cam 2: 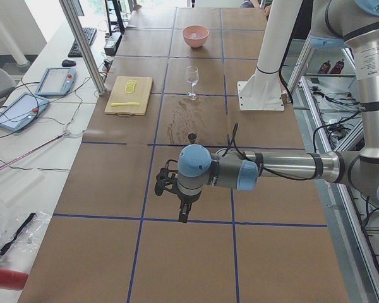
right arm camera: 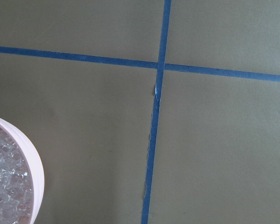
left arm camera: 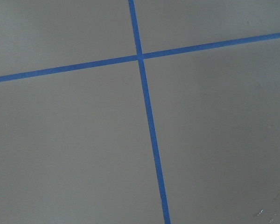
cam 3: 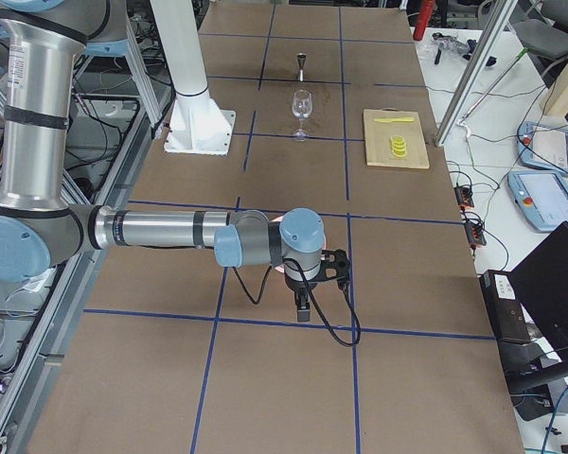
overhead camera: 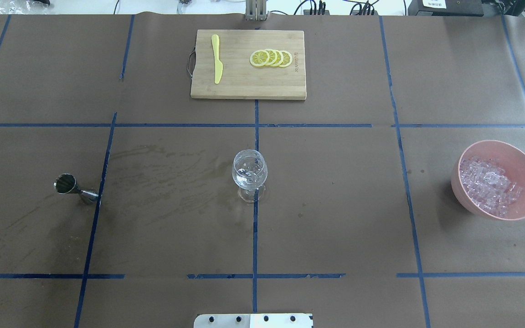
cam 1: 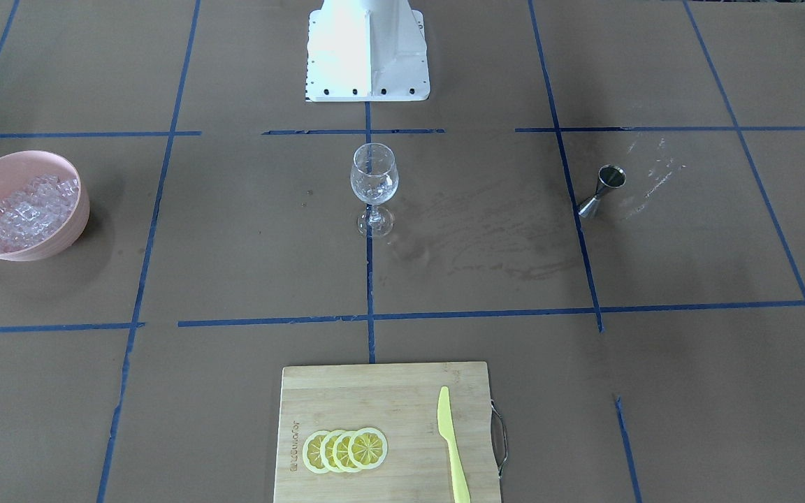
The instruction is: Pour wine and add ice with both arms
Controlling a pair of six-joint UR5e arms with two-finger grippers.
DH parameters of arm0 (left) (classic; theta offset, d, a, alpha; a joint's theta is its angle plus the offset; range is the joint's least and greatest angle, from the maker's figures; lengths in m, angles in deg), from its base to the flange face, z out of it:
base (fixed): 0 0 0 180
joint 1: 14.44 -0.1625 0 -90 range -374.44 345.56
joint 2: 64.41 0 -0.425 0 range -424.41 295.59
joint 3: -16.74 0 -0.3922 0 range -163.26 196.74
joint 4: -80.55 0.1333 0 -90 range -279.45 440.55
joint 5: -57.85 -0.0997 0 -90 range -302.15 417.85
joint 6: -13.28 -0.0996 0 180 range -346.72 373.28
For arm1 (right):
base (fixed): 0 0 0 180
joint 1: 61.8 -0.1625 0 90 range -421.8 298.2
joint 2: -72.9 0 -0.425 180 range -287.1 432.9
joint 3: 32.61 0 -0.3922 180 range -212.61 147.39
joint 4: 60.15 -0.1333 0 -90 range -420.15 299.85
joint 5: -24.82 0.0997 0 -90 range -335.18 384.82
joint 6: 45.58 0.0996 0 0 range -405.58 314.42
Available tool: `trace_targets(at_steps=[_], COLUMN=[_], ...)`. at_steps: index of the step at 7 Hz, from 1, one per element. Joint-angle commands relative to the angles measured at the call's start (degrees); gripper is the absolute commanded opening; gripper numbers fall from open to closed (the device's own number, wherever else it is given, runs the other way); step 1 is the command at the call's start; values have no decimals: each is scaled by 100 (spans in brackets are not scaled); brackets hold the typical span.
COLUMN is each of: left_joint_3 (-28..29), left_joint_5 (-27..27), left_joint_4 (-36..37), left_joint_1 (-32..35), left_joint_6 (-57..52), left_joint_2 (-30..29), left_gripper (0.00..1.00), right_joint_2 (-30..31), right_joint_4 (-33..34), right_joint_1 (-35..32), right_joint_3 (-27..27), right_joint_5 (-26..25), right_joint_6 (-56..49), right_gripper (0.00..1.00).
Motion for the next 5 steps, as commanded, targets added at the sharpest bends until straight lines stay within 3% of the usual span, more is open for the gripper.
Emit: trace_targets(at_steps=[1, 5], left_joint_3=[-26, -18], left_joint_5=[-17, -35], left_joint_4=[-17, -174], left_joint_1=[-2, -2], left_joint_6=[-9, 9], left_joint_2=[-35, -53], left_gripper=[100, 100], right_joint_2=[0, -52], right_joint_4=[9, 0], right_joint_1=[0, 9], right_joint_3=[131, 315], right_joint_5=[9, -17], right_joint_6=[4, 74], right_gripper=[100, 100])
